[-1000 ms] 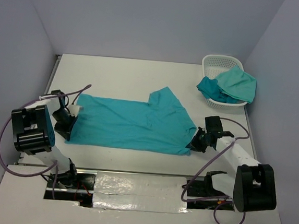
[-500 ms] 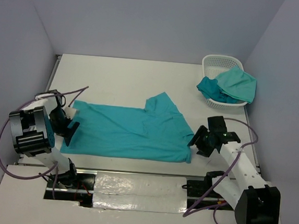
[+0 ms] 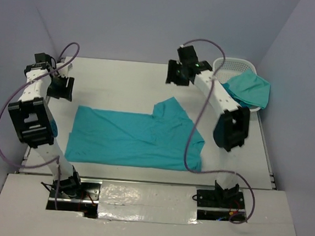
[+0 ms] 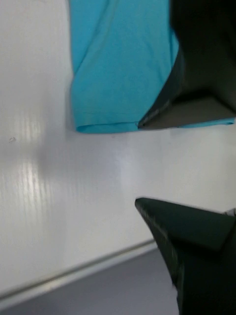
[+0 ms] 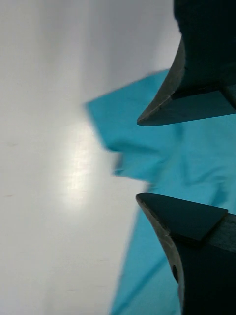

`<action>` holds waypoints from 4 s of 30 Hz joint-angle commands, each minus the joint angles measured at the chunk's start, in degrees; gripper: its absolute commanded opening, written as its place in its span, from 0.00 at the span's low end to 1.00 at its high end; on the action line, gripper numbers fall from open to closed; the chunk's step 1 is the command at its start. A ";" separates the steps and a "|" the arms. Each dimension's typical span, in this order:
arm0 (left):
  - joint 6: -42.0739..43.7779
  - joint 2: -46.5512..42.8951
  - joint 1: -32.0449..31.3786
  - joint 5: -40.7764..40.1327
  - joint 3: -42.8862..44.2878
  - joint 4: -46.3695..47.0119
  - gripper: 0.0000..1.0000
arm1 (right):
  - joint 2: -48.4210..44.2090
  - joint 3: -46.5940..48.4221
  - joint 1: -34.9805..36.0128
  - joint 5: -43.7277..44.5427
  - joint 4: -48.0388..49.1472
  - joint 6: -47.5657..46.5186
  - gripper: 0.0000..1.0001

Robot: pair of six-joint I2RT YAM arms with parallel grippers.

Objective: Fold and stack the t-shirts
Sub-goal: Grap the side of the flattened tshirt furthest away from the robot with both arms, then fold the other side of the tshirt into a rectangle

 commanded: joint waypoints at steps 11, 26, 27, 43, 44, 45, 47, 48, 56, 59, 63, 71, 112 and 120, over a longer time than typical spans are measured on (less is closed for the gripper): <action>-6.10 11.61 -4.18 5.30 -2.06 11.24 0.93 | 30.87 20.93 -2.32 5.54 -2.72 2.12 0.64; -6.80 16.53 -6.11 6.71 -4.08 13.27 0.78 | 30.52 13.61 -1.36 6.25 -3.33 -0.60 0.47; -6.72 16.27 -6.11 6.19 -4.52 13.10 0.77 | 30.35 13.36 -0.92 5.64 -2.98 -0.43 0.44; 2.41 7.85 -7.08 9.17 -6.80 10.46 0.00 | 12.70 -3.65 -1.36 -1.75 9.65 1.15 0.00; 3.64 6.79 -7.08 9.00 -7.24 10.11 0.00 | 10.42 -5.96 -1.44 -2.45 10.98 1.33 0.00; 6.00 4.69 -7.08 9.52 -7.94 9.50 0.00 | 5.95 -10.59 -1.53 -2.71 12.12 1.77 0.00; 8.48 2.57 -7.16 9.79 -9.00 8.96 0.00 | 1.80 -15.10 -1.88 -3.15 14.85 2.03 0.00; 10.49 1.51 -7.25 9.70 -9.70 8.79 0.00 | -2.05 -19.47 -2.15 -3.42 15.73 2.21 0.00; 18.85 -5.70 -7.43 10.58 -13.65 2.02 0.00 | -19.99 -34.79 -2.68 -3.86 16.88 2.56 0.00; 21.49 -7.46 -7.34 9.00 -16.99 4.28 0.00 | -24.13 -40.69 -2.59 -4.65 18.19 2.82 0.00; 9.51 -0.11 -7.43 9.25 -11.84 7.83 0.43 | -21.09 -39.84 -2.15 -8.51 22.07 4.05 0.00; -8.82 11.96 -7.34 -2.42 -1.62 15.47 0.70 | -15.62 -34.63 0.40 -8.17 21.71 4.58 0.00; 27.55 -17.92 -6.11 7.08 -30.78 1.59 0.00 | -46.38 -61.87 -0.04 -5.53 12.14 5.19 0.00; 34.41 -21.26 -3.04 5.13 -34.05 -0.18 0.00 | -48.58 -67.32 -0.04 -2.54 9.06 7.30 0.00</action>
